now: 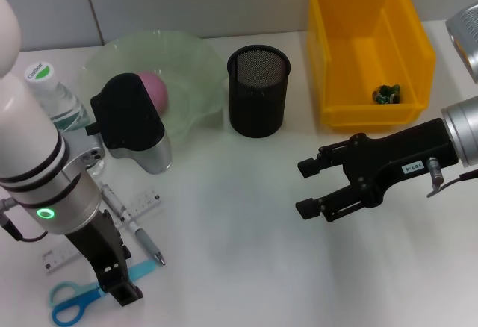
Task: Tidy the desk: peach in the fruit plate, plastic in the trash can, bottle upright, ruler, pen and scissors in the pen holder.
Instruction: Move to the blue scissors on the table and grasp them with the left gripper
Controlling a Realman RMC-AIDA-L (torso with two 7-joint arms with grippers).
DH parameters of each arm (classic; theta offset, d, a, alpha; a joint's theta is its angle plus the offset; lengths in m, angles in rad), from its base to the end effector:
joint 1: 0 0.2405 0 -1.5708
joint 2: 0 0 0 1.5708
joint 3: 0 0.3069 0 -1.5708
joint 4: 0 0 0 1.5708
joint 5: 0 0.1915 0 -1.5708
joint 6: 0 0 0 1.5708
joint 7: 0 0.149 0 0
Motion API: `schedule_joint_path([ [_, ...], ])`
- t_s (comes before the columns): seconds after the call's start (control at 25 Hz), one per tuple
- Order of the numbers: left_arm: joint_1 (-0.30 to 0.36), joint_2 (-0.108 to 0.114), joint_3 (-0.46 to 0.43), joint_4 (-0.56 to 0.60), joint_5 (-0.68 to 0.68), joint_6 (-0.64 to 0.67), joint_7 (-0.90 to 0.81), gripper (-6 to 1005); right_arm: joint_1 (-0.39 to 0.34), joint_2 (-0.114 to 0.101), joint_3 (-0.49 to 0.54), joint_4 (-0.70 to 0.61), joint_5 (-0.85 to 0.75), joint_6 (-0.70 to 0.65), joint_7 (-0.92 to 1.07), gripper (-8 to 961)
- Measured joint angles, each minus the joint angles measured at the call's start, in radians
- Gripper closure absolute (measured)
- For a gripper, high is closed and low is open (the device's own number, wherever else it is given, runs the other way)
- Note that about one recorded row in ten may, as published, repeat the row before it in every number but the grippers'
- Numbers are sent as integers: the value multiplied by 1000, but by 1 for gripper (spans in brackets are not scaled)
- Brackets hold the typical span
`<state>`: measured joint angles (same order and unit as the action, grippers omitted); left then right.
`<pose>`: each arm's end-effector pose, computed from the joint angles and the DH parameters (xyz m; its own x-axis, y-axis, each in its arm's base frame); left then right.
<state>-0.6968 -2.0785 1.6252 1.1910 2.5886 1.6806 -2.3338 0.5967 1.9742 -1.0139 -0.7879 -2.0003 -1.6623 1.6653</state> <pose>-0.2247 0.3335 -0.0706 0.7454 0.3126 -0.5887 0.2952 -0.9467 -0.1289 0.2598 0.3474 -0.0116 0.8922 -0.3848 -0.2366 -0.3859 -0.9215 0.0436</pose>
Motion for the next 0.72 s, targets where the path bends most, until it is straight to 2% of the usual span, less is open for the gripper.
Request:
schedule_joint_path([
  [0.32, -3, 0, 2, -27, 11, -30, 0, 333, 1, 1, 0, 6, 0, 3, -12, 137],
  [0.72, -2, 0, 17, -29, 32, -36, 11, 432, 3, 1, 0, 9, 0, 3, -12, 137],
])
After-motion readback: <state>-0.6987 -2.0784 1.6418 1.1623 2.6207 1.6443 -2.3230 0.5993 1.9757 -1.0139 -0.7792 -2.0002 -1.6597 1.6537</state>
